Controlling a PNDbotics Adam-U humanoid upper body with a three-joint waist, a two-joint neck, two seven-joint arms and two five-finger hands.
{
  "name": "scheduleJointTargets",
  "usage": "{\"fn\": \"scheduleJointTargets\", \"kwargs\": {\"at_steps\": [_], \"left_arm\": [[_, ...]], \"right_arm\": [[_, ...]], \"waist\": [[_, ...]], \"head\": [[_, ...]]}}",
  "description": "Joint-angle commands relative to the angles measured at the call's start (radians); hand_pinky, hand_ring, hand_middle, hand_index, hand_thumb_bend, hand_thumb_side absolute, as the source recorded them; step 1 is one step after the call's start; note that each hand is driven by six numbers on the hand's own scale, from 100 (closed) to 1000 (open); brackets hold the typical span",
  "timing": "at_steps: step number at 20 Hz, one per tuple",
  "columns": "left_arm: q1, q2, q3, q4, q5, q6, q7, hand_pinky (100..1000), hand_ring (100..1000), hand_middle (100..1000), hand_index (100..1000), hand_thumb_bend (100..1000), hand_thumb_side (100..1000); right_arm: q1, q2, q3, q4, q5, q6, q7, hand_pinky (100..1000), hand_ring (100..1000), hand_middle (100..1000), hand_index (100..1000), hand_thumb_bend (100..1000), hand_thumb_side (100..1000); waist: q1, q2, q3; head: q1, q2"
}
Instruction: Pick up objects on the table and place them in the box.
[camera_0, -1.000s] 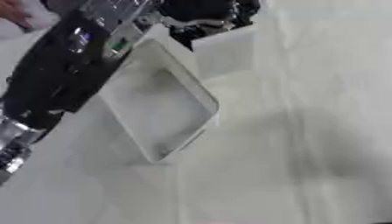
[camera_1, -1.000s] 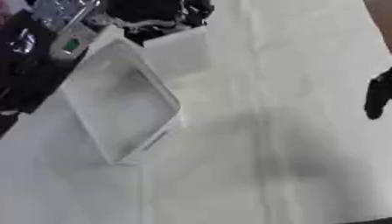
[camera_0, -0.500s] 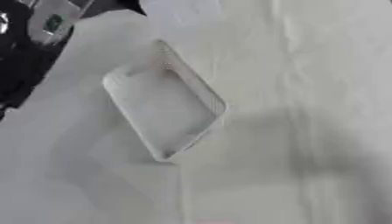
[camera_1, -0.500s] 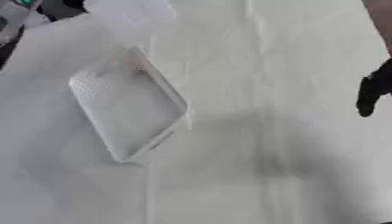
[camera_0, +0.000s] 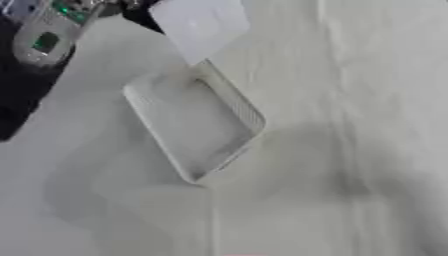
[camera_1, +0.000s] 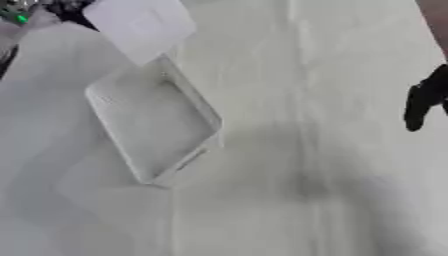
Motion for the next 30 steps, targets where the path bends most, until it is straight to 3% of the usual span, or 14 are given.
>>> {"fn": "scheduleJointTargets", "kwargs": {"at_steps": [1,6,12,23,30], "left_arm": [[0.006,0.009,0.003,-0.004,-0.013,0.022,-0.050,100,127,180,300,182,244],[0.034,0.009,-0.011,-0.026,-0.017,0.066,-0.082,100,136,202,318,233,270],[0.054,0.000,-0.027,-0.049,-0.047,0.098,-0.116,100,149,212,326,214,295],[0.049,-0.052,-0.062,-0.008,-0.065,0.081,-0.076,100,158,218,336,216,310],[0.016,-0.078,-0.099,0.014,-0.097,0.066,-0.124,100,164,230,343,230,316]], "right_arm": [[0.000,-0.001,-0.010,-0.013,0.003,0.001,-0.004,269,440,526,753,100,816],[0.005,0.000,-0.010,-0.013,0.008,0.000,-0.003,268,439,526,754,100,812],[0.014,-0.001,-0.013,-0.013,0.014,-0.005,-0.007,268,440,526,754,100,815],[0.018,-0.001,-0.016,-0.013,0.018,-0.012,-0.013,268,440,526,753,100,817],[0.023,-0.001,-0.015,-0.013,0.021,-0.011,-0.015,268,440,526,754,100,817]], "waist": [[-0.011,-0.015,0.006],[-0.018,-0.009,0.019],[-0.029,-0.009,0.044],[-0.042,-0.010,0.067],[-0.046,-0.014,0.077]], "head": [[0.005,0.000],[0.011,0.000],[0.011,0.000],[0.017,0.000],[0.018,0.000]]}}
